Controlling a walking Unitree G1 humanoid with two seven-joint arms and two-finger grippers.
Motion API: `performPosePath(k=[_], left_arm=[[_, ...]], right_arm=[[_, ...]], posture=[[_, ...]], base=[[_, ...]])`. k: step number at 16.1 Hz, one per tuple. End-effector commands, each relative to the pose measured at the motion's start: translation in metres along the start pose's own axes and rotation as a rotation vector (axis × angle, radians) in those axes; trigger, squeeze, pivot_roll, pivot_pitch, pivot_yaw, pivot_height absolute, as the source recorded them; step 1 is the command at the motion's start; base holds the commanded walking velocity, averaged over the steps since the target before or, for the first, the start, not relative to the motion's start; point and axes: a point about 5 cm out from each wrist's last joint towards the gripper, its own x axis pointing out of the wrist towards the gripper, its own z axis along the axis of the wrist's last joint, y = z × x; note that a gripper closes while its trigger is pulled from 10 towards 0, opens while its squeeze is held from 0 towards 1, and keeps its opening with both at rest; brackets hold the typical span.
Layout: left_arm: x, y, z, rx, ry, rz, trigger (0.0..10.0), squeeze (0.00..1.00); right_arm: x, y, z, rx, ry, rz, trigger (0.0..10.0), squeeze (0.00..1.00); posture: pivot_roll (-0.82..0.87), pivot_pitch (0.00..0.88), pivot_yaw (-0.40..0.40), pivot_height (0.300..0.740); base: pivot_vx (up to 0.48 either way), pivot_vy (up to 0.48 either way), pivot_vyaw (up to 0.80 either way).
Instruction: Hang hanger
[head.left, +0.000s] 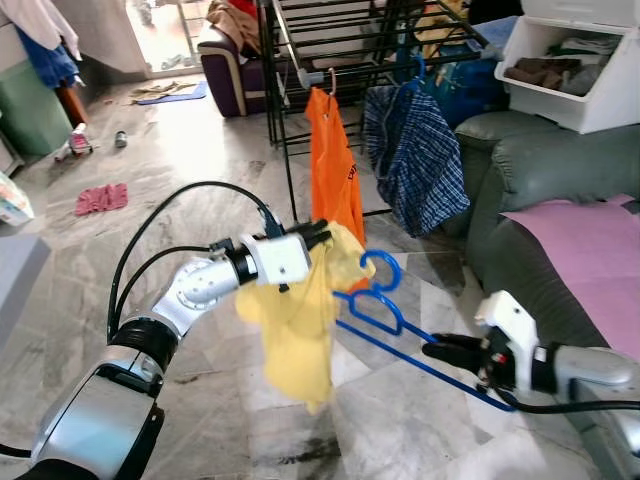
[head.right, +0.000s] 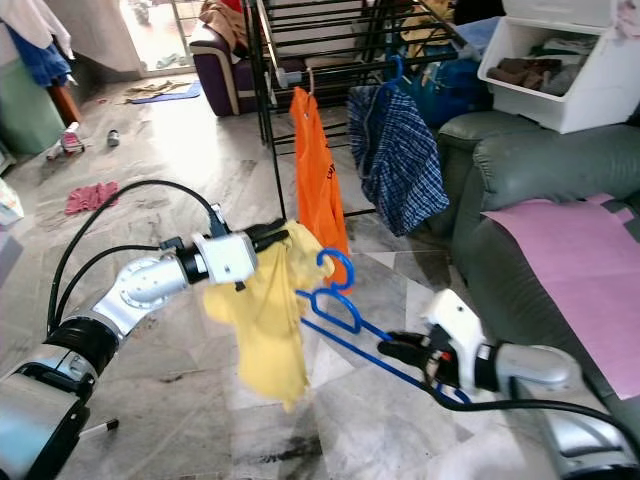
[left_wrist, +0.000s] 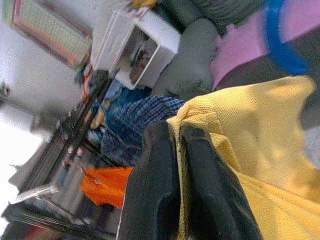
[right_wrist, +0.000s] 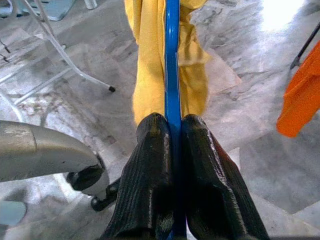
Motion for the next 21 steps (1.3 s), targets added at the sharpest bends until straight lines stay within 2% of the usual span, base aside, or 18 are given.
performPosePath(k=[1, 2, 3, 4, 6, 8, 9, 12, 13, 15, 16, 17, 20, 21], left_arm=[[0.0, 0.015, 0.0, -0.074, 0.004, 0.043, 10.0, 0.0], [-0.002, 0.017, -0.006, -0.097, 0.043, 0.036, 10.0, 0.0], [-0.005, 0.017, -0.01, -0.126, 0.077, -0.019, 10.0, 0.0], [-0.006, 0.017, -0.011, -0.135, 0.083, -0.041, 10.0, 0.0], [-0.011, 0.031, -0.013, -0.167, 0.114, -0.095, 10.0, 0.0], [-0.019, 0.033, -0.021, -0.241, 0.176, -0.136, 10.0, 0.0], [-0.02, 0.033, -0.024, -0.303, 0.181, -0.134, 10.0, 0.0], [-0.018, 0.01, -0.025, -0.621, 0.079, -0.258, 10.0, 0.0], [-0.019, 0.001, -0.027, -0.631, 0.086, -0.306, 10.0, 0.0], [-0.02, -0.002, -0.027, -0.618, 0.096, -0.332, 10.0, 0.0], [-0.02, 0.0, -0.027, -0.6, 0.099, -0.33, 10.0, 0.0], [-0.02, 0.006, -0.026, -0.568, 0.107, -0.315, 10.0, 0.0], [-0.021, 0.016, -0.023, -0.569, 0.094, -0.295, 10.0, 0.0], [-0.02, 0.022, -0.023, -0.548, 0.093, -0.233, 10.0, 0.0]], right_arm=[[-0.007, -0.001, 0.018, -0.021, -0.076, 0.02, 10.0, 0.0], [-0.011, -0.001, 0.026, -0.02, -0.107, 0.033, 10.0, 0.0], [-0.015, -0.002, 0.031, -0.028, -0.115, 0.037, 10.0, 0.0], [-0.015, -0.003, 0.032, -0.031, -0.113, 0.037, 10.0, 0.0], [-0.025, -0.008, 0.029, -0.045, -0.073, 0.025, 10.0, 0.0], [-0.035, -0.015, 0.026, -0.035, -0.059, -0.017, 10.0, 0.0], [-0.038, -0.016, 0.025, -0.028, -0.054, -0.033, 10.0, 0.0], [-0.04, -0.005, 0.018, -0.011, -0.013, 0.025, 10.0, 0.0], [-0.041, -0.003, 0.015, -0.009, 0.005, 0.044, 10.0, 0.0], [-0.045, -0.005, 0.016, -0.012, 0.01, 0.05, 10.0, 0.0], [-0.047, -0.005, 0.015, -0.011, 0.02, 0.052, 10.0, 0.0], [-0.054, -0.008, 0.01, -0.023, 0.078, 0.035, 10.0, 0.0], [-0.063, -0.007, 0.001, -0.015, 0.145, 0.014, 10.0, 0.0], [-0.072, -0.011, -0.015, -0.066, 0.304, -0.028, 10.0, 0.0]], posture=[[-0.03, 0.0, 0.085, 0.74], [-0.03, 0.0, 0.086, 0.74], [-0.04, 0.0, 0.086, 0.74], [-0.04, 0.0, 0.086, 0.74], [-0.04, 0.0, 0.086, 0.74], [-0.04, 0.0, 0.093, 0.74], [-0.04, 0.0, 0.096, 0.74], [-0.05, 0.0, 0.09, 0.74], [-0.05, 0.0, 0.085, 0.74], [-0.05, 0.0, 0.084, 0.74], [-0.05, 0.0, 0.083, 0.74], [-0.05, 0.0, 0.083, 0.74], [-0.06, 0.0, 0.085, 0.74], [-0.06, 0.0, 0.087, 0.74]], base=[[0.0, 0.0, 0.0], [0.0, 0.0, 0.0], [0.0, 0.0, 0.0], [0.0, 0.0, 0.0], [0.0, 0.0, 0.0], [0.0, 0.0, 0.0], [0.0, 0.0, 0.0], [0.0, 0.0, 0.0], [0.0, 0.0, 0.0], [0.0, 0.0, 0.0], [0.0, 0.0, 0.0], [0.0, 0.0, 0.0], [0.0, 0.0, 0.0], [0.0, 0.0, 0.0]])
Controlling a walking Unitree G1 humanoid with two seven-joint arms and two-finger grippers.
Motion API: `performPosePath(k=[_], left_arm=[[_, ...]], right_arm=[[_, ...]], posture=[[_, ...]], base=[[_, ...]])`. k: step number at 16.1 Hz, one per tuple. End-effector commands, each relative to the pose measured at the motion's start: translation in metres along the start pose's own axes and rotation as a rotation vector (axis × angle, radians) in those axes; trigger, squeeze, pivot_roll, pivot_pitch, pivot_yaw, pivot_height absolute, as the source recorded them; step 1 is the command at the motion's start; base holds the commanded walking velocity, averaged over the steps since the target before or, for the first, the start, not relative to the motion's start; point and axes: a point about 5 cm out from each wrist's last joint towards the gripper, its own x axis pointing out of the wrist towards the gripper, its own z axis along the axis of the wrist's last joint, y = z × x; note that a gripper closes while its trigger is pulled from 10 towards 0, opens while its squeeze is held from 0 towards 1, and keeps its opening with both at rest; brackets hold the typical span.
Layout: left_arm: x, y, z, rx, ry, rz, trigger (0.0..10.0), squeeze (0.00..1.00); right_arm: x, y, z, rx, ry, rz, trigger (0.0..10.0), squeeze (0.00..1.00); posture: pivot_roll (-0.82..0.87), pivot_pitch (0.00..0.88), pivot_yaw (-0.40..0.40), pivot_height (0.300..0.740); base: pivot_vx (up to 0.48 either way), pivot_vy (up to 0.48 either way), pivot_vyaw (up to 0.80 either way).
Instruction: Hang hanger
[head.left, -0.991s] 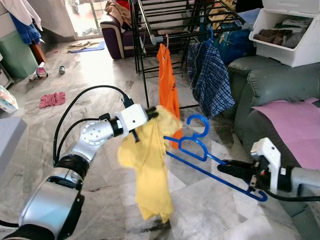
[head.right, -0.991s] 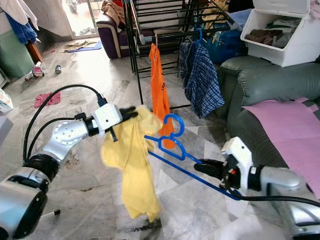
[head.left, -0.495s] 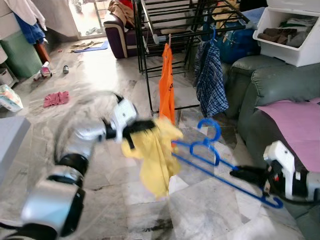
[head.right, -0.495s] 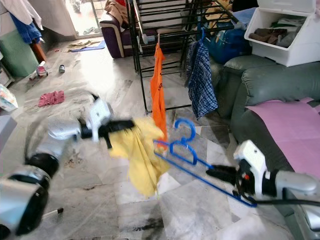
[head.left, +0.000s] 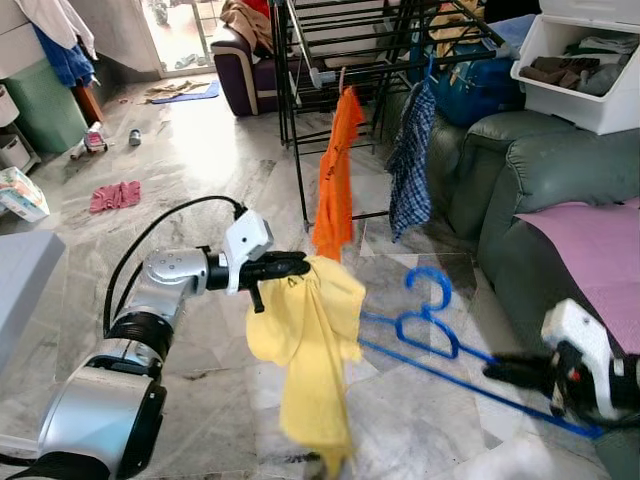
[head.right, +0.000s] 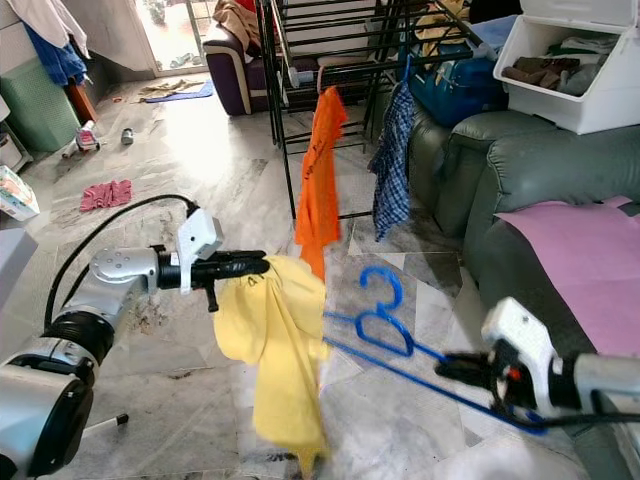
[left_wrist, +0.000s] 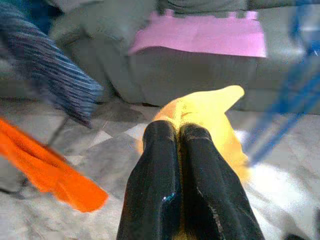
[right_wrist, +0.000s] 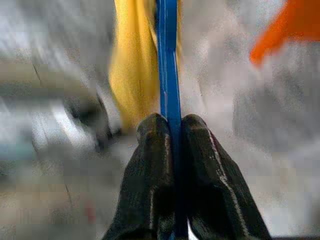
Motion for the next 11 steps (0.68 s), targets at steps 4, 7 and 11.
performPosePath(k=[4, 7, 11], left_arm=[[0.003, 0.009, 0.026, 0.015, -0.134, 0.01, 10.0, 0.0], [0.005, -0.01, 0.008, -0.002, -0.064, -0.155, 10.0, 0.0], [-0.007, -0.006, -0.002, 0.047, 0.043, -0.131, 10.0, 0.0]], right_arm=[[-0.009, -0.009, -0.001, -0.024, 0.005, -0.091, 10.0, 0.0], [-0.012, -0.011, 0.025, -0.056, -0.125, -0.09, 10.0, 0.0], [-0.034, -0.014, 0.043, -0.111, -0.148, -0.104, 10.0, 0.0]], posture=[[-0.06, 0.0, 0.094, 0.74], [-0.06, 0.0, 0.093, 0.74], [-0.07, 0.0, 0.096, 0.74]], base=[[0.0, 0.0, 0.0], [0.0, 0.0, 0.0], [0.0, 0.0, 0.0]])
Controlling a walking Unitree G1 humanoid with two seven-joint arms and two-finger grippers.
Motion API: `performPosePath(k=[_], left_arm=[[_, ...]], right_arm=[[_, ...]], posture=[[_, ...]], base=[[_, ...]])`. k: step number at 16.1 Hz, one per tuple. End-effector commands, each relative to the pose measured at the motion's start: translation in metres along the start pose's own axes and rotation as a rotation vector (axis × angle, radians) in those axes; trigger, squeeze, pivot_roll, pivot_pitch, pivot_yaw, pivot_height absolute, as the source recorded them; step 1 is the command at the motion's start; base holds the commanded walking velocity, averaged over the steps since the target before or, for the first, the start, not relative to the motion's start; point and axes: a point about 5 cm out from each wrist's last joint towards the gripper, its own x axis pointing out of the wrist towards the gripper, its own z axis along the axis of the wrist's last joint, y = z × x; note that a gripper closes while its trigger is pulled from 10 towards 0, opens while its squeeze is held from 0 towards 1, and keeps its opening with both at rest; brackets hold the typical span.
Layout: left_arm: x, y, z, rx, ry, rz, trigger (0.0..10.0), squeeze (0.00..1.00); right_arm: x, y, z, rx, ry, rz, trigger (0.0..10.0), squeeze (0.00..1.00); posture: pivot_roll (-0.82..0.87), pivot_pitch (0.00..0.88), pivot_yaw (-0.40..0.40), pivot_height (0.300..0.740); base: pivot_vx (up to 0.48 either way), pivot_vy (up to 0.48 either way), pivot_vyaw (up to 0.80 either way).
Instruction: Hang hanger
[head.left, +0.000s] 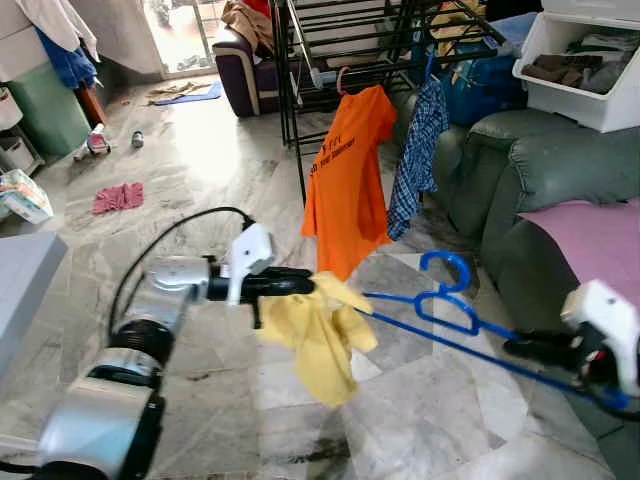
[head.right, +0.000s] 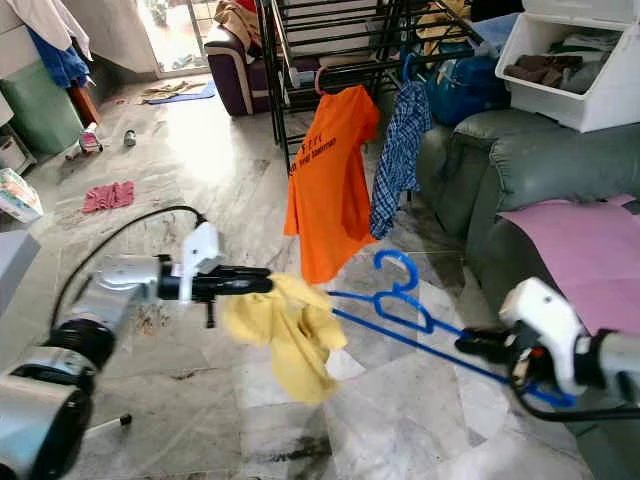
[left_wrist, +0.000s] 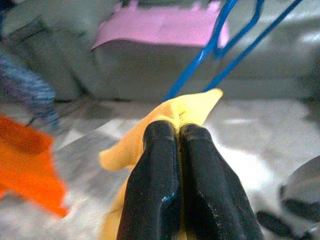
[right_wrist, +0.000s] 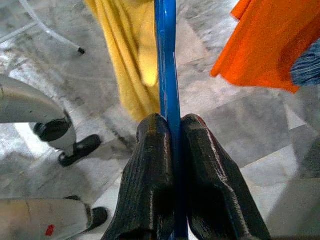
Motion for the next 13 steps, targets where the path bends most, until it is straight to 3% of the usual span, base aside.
performPosePath(k=[1, 2, 4, 6, 13], left_arm=[[-0.005, 0.009, 0.007, 0.048, 0.012, 0.056, 10.0, 0.0], [-0.008, 0.016, 0.01, 0.065, 0.007, 0.155, 10.0, 0.0], [-0.012, 0.022, 0.009, 0.052, 0.017, 0.236, 10.0, 0.0], [-0.011, 0.021, 0.008, 0.065, 0.032, 0.219, 10.0, 0.0], [0.008, 0.016, 0.025, 0.097, -0.066, 0.128, 10.0, 0.0]], right_arm=[[-0.009, -0.001, 0.014, -0.038, -0.026, 0.012, 10.0, 0.0], [-0.013, -0.001, 0.016, -0.04, -0.029, 0.016, 10.0, 0.0], [-0.015, -0.001, 0.015, -0.042, -0.011, 0.014, 10.0, 0.0], [-0.014, 0.0, 0.014, -0.034, -0.013, 0.012, 10.0, 0.0], [0.007, 0.013, 0.016, 0.016, -0.083, 0.105, 10.0, 0.0]], posture=[[-0.07, 0.0, 0.097, 0.74], [-0.07, 0.0, 0.099, 0.74], [-0.08, 0.0, 0.102, 0.74], [-0.08, 0.0, 0.104, 0.74], [-0.07, 0.0, 0.101, 0.74]], base=[[0.0, 0.0, 0.0], [0.0, 0.0, 0.0], [0.0, 0.0, 0.0], [0.0, 0.0, 0.0], [0.0, 0.0, 0.0]])
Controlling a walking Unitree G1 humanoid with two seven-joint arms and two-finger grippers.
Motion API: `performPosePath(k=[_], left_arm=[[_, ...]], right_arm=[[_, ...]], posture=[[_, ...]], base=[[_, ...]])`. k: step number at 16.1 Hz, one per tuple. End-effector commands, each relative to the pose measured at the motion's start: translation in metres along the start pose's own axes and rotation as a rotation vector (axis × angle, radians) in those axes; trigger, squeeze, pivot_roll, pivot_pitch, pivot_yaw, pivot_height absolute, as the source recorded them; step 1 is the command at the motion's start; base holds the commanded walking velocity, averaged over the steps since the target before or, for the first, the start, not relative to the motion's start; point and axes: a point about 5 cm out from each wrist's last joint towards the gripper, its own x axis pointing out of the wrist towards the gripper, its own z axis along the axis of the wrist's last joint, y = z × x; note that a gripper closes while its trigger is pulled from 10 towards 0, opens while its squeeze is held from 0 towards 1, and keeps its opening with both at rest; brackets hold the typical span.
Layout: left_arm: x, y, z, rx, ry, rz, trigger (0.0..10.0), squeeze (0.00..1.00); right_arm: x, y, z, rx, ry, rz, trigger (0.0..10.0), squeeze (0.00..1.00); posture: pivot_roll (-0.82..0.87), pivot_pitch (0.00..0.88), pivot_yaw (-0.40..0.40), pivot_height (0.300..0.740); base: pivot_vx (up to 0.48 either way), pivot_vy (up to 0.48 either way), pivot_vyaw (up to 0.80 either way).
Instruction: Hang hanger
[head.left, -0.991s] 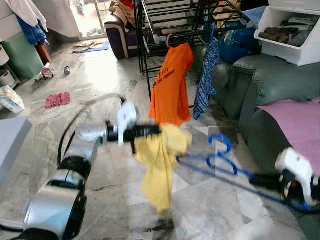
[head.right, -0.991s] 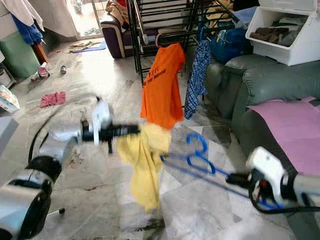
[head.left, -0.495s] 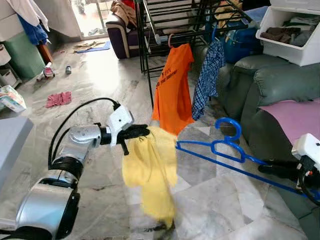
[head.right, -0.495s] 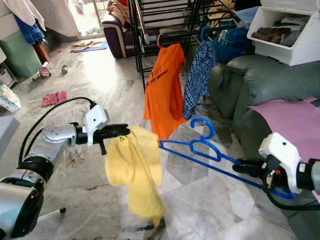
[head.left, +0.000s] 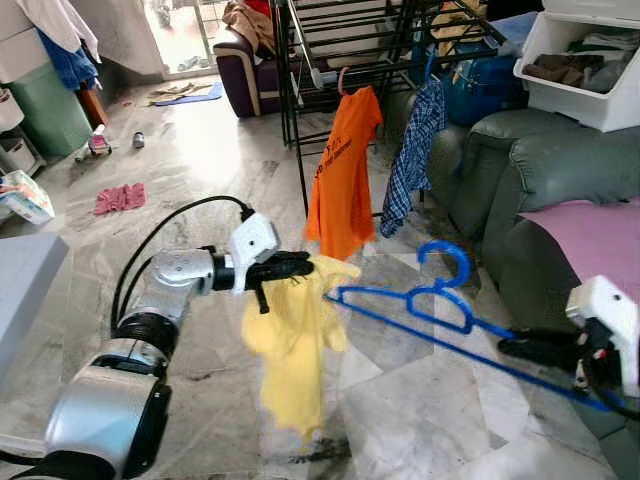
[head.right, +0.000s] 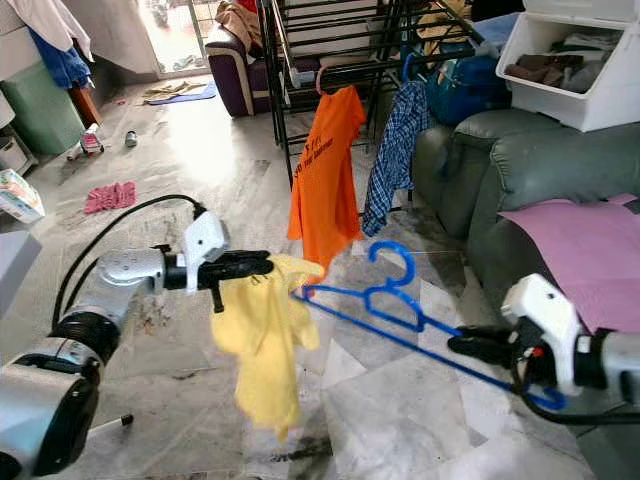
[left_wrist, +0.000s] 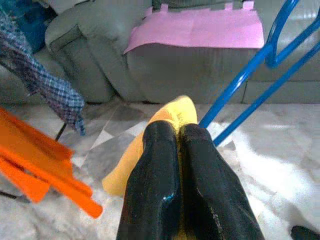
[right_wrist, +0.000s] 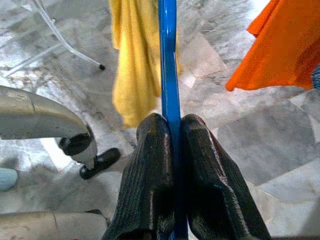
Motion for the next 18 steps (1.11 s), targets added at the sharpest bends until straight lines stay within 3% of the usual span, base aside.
performPosePath(k=[1, 3, 4, 5, 6, 8, 9, 12, 16, 18], left_arm=[[-0.001, 0.009, 0.018, 0.052, -0.046, -0.009, 10.0, 0.0], [-0.003, 0.009, 0.016, 0.053, -0.027, -0.011, 10.0, 0.0], [-0.006, 0.012, 0.013, 0.081, 0.019, 0.029, 10.0, 0.0], [-0.011, 0.018, 0.007, 0.097, 0.081, 0.139, 10.0, 0.0], [-0.013, 0.025, 0.006, 0.043, 0.055, 0.276, 10.0, 0.0], [-0.011, 0.027, 0.006, -0.045, -0.052, 0.434, 10.0, 0.0], [-0.01, 0.029, 0.004, -0.172, -0.137, 0.508, 10.0, 0.0], [-0.009, 0.031, 0.001, -0.391, -0.306, 0.669, 10.0, 0.0], [-0.003, 0.028, 0.006, -0.337, -0.363, 0.832, 10.0, 0.0], [0.003, 0.017, -0.014, -0.394, -0.259, 0.847, 10.0, 0.0]], right_arm=[[0.004, 0.004, 0.013, -0.037, -0.041, 0.046, 10.0, 0.0], [0.003, 0.004, 0.013, -0.012, -0.07, 0.049, 10.0, 0.0], [0.0, -0.001, 0.004, -0.023, -0.008, 0.009, 10.0, 0.0], [0.0, -0.011, -0.011, -0.056, 0.092, -0.093, 10.0, 0.0], [0.008, -0.017, -0.014, -0.067, 0.084, -0.155, 10.0, 0.0], [0.031, -0.017, -0.015, -0.06, 0.012, -0.2, 10.0, 0.0], [0.043, -0.019, -0.013, -0.069, -0.016, -0.242, 10.0, 0.0], [0.065, -0.045, 0.009, -0.148, -0.122, -0.492, 10.0, 0.0], [0.077, -0.083, 0.053, -0.099, -0.311, -0.799, 10.0, 0.0], [0.082, -0.094, 0.065, -0.009, -0.391, -0.929, 10.0, 0.0]], posture=[[-0.07, 0.0, 0.101, 0.74], [-0.07, 0.0, 0.103, 0.74], [-0.07, 0.0, 0.105, 0.74], [-0.07, 0.0, 0.107, 0.74], [-0.08, 0.0, 0.108, 0.74], [-0.07, 0.0, 0.102, 0.74], [-0.06, 0.0, 0.095, 0.74], [-0.05, 0.0, 0.08, 0.74], [-0.05, 0.0, 0.079, 0.74], [-0.05, 0.0, 0.081, 0.74]], base=[[0.0, 0.0, 0.0], [0.0, 0.0, 0.0], [0.0, 0.0, 0.0], [0.0, 0.0, 0.0], [0.0, 0.0, 0.0], [0.0, 0.0, 0.0], [0.0, 0.0, 0.0], [0.0, 0.0, 0.0], [0.0, 0.0, 0.0], [0.0, 0.0, 0.0]])
